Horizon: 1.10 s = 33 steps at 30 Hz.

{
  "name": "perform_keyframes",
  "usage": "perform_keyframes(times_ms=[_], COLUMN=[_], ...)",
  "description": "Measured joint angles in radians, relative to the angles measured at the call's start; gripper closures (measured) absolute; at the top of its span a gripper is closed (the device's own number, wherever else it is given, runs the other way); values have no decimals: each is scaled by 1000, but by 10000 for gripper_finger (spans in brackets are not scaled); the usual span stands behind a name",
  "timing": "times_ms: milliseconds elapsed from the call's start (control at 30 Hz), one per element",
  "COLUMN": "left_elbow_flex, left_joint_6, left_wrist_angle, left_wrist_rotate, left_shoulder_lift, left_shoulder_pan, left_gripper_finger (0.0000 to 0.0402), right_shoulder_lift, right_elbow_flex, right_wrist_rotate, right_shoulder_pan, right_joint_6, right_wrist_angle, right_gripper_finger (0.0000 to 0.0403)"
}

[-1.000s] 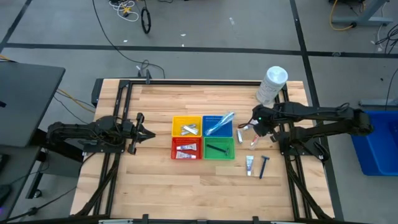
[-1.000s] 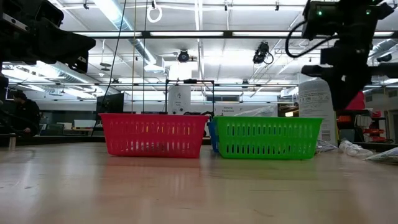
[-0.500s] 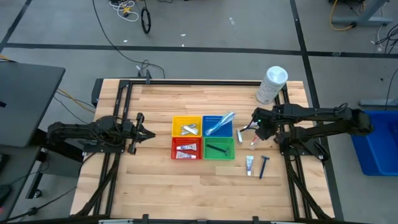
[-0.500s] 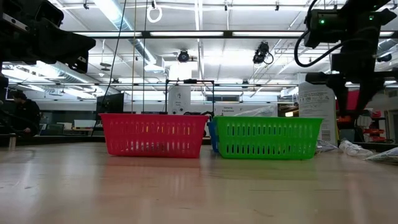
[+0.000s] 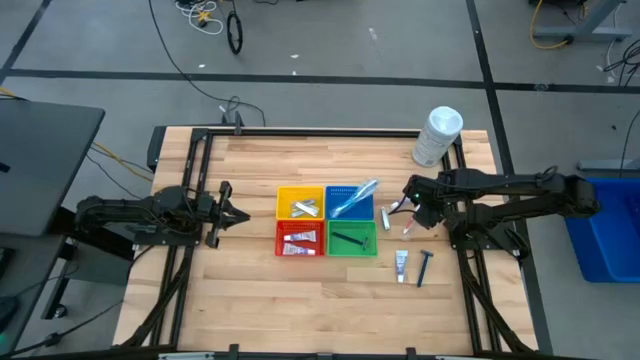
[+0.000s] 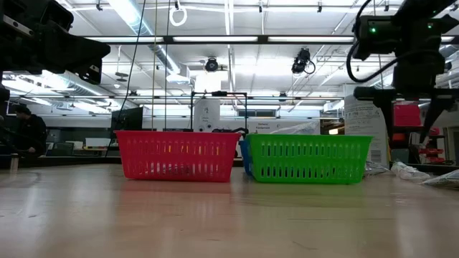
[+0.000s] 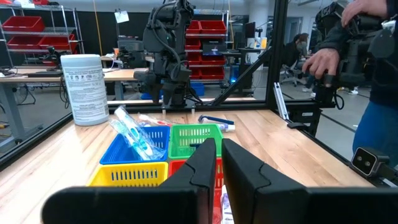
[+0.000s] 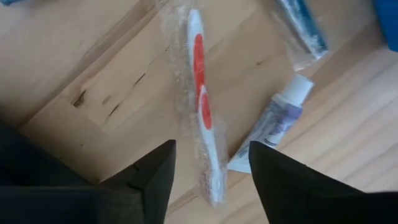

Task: Pick & Place Travel size toiletries
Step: Put the red toothbrush into the blue bin

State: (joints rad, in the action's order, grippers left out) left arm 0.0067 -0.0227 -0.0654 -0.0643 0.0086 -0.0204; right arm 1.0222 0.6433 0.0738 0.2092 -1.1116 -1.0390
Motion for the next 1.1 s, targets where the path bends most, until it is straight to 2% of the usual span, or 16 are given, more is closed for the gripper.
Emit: perform_keyframes(times_ms=[200, 433, 800, 1100], left_elbow_flex=[0, 0, 0, 0], left_joint_6=[0, 0, 0, 0], left_wrist_angle=[0, 0, 0, 0], left_wrist_rotate=[0, 0, 0, 0], left_shoulder_lift=[0, 0, 0, 0], left_shoulder_pan=[0, 0, 0, 0], left_gripper_finger=[369, 369, 370, 369], right_shoulder_lift=[0, 4, 140, 181], right_elbow_flex=[-51, -71, -71, -71], right_wrist_rotate=[0, -4, -24, -24], right_shoulder_pan=[0, 0, 0, 0], right_joint_6=[-6, -6, -38, -57], right_wrist_angle=[47, 77, 166, 175], right_gripper_finger=[175, 172, 185, 172])
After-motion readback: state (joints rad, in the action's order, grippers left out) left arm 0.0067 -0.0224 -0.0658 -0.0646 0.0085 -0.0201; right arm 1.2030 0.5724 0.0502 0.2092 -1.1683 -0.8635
